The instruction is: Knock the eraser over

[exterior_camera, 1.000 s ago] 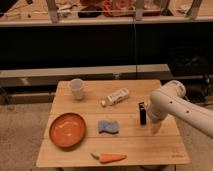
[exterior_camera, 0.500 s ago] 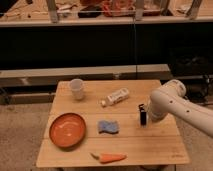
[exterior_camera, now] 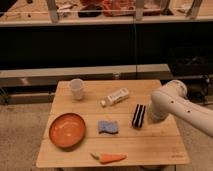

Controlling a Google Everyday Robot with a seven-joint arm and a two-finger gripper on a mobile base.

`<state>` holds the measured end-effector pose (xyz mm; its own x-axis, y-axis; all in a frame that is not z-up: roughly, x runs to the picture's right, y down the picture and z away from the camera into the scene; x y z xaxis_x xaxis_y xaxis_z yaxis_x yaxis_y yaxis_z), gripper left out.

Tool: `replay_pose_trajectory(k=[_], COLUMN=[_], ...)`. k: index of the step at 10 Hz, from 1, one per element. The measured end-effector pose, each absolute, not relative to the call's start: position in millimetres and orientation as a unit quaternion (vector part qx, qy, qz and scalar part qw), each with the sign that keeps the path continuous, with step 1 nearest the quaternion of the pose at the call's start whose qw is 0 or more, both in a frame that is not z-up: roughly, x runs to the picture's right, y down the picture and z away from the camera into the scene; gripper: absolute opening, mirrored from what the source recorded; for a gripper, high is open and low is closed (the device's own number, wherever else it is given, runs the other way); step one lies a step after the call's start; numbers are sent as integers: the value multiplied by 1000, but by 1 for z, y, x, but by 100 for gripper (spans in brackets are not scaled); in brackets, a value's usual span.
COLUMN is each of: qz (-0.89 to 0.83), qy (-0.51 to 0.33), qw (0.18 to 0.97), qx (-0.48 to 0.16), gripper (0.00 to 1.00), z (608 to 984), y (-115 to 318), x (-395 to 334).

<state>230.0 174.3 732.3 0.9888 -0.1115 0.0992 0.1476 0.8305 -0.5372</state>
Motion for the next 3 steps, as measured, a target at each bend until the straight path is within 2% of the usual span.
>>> replay_pose_trajectory(k=[3], qz=[-81], qy=[-41], qw=[955], qx=[-282], gripper=[4], z=[730], y=[182], x=[207])
